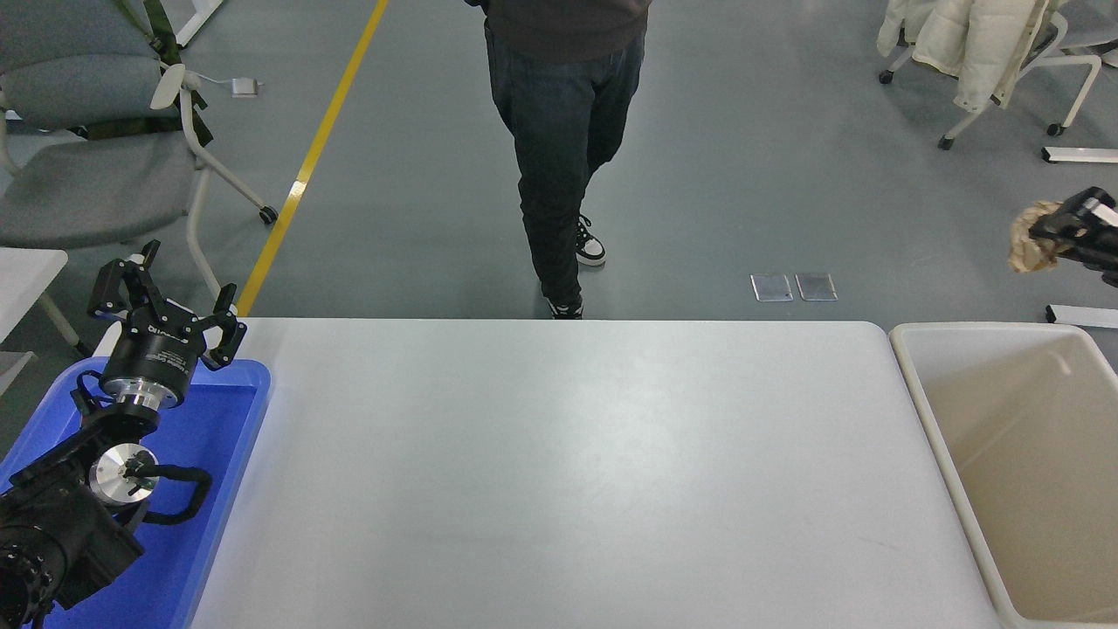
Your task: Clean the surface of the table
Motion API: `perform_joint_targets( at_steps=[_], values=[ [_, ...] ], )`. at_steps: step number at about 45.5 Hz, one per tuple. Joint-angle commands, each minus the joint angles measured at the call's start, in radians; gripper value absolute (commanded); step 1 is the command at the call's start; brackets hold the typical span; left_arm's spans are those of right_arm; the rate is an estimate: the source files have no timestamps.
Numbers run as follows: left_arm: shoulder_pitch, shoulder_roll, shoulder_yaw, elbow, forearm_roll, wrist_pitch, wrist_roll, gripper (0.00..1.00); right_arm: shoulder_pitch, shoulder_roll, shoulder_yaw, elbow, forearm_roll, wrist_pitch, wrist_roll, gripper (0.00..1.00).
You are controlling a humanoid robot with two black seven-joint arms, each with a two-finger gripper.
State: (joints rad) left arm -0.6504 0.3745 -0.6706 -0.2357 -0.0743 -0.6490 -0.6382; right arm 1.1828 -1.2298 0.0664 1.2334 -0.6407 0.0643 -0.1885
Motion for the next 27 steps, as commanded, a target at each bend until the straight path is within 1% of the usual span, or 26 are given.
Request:
perform_joint_targets(
  at_steps=[1,5,12,22,27],
  values=[
    [0.0,0.0,-0.001,-0.001,0.001,0.0,0.0,1.0,-0.118,0.045,0.003,-0.296,0.039,0.009,0.055,0.0],
    [0.0,0.0,-0.001,0.001,0.001,0.0,0.0,1.0,-0.184,0.087,-0.002,-0.386,0.091,0.011,0.072,0.0],
    [0.0,0.0,0.0,-0.001,0.001,-0.001,0.0,1.0,-0.308,0.183,0.007,-0.506,0.128,0.008,0.09,0.0],
    [-0.002,0.0,-0.001,-0.001,0.001,-0.001,0.0,1.0,-0.416,0.361,0.007,-0.758,0.188,0.008,0.19,0.0],
    [-0.002,0.0,-0.001,-0.001,0.001,-0.001,0.0,1.0,-0.457,0.467,0.007,-0.902,0.19,0.009,0.216,0.0]
  ],
)
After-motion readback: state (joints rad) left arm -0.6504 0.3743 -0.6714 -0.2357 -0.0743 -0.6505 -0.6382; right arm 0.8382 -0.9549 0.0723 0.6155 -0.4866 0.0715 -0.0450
